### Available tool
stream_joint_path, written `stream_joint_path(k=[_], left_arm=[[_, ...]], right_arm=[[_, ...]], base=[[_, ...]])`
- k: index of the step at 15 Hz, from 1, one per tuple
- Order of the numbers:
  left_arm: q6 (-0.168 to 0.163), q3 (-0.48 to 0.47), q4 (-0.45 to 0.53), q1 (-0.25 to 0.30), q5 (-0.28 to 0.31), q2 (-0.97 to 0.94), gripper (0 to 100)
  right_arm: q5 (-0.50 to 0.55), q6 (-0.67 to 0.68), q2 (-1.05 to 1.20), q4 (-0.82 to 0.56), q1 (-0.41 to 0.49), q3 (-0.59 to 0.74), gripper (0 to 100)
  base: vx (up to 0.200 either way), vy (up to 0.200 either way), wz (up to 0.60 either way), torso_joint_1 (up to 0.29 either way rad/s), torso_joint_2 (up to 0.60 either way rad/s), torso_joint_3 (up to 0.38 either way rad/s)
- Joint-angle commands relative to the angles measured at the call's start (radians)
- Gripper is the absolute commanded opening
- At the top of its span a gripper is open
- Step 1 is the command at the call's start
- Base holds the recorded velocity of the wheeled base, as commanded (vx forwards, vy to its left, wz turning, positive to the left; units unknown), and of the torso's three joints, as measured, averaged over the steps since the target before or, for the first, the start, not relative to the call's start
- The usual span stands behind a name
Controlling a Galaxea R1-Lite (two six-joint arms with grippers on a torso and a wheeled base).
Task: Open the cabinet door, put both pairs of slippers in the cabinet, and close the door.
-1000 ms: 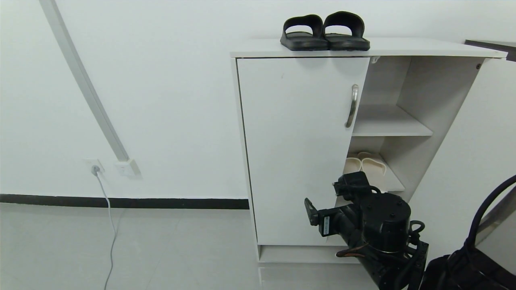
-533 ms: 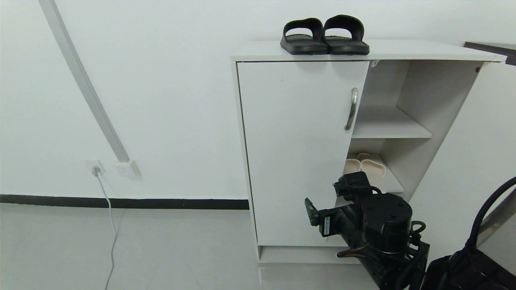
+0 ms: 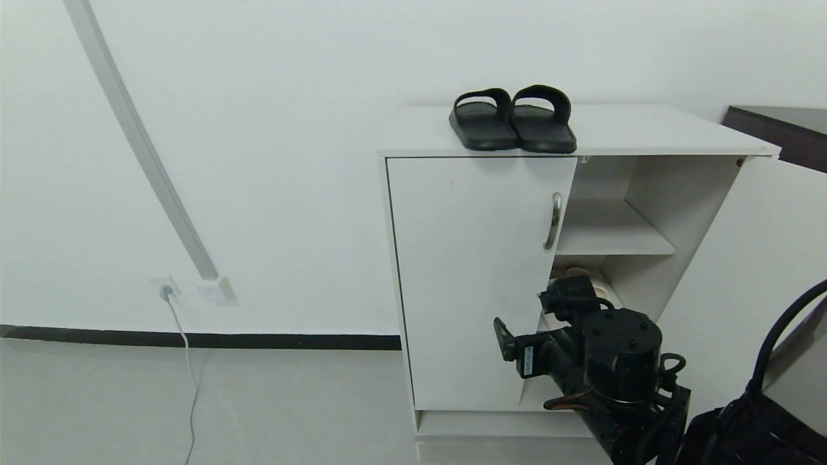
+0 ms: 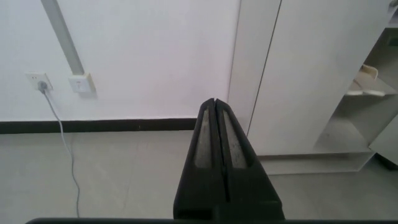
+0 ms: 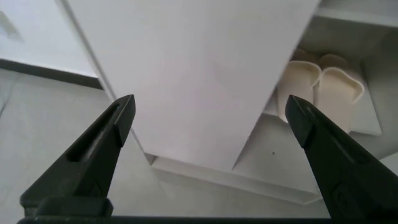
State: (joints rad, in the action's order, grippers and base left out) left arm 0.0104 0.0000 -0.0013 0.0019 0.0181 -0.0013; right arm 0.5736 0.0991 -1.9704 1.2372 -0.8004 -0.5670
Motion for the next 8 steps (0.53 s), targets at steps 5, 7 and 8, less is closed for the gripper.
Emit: stream_joint_path(k=[5,7,8], left_arm=[[0.0,0.0,0.0,0.001,0.0,0.001,0],[0.0,0.0,0.0,0.001,0.0,0.001,0],[0.0,0.0,0.0,0.001,0.0,0.001,0]], right_arm=[[0.0,-0.003,0.001,0.014,0.0,0.01,100],[0.002,-0.003,0.002,0.016,0.0,0.012,100],[0.0,-0.004,0.004,0.016,0.0,0.012,100]], base=[[0.0,0.0,0.0,0.139,-0.46,-0.334],[0.0,0.0,0.0,0.176,-0.47,-0.317],[0.0,0.0,0.0,0.163,-0.49,-0.32]])
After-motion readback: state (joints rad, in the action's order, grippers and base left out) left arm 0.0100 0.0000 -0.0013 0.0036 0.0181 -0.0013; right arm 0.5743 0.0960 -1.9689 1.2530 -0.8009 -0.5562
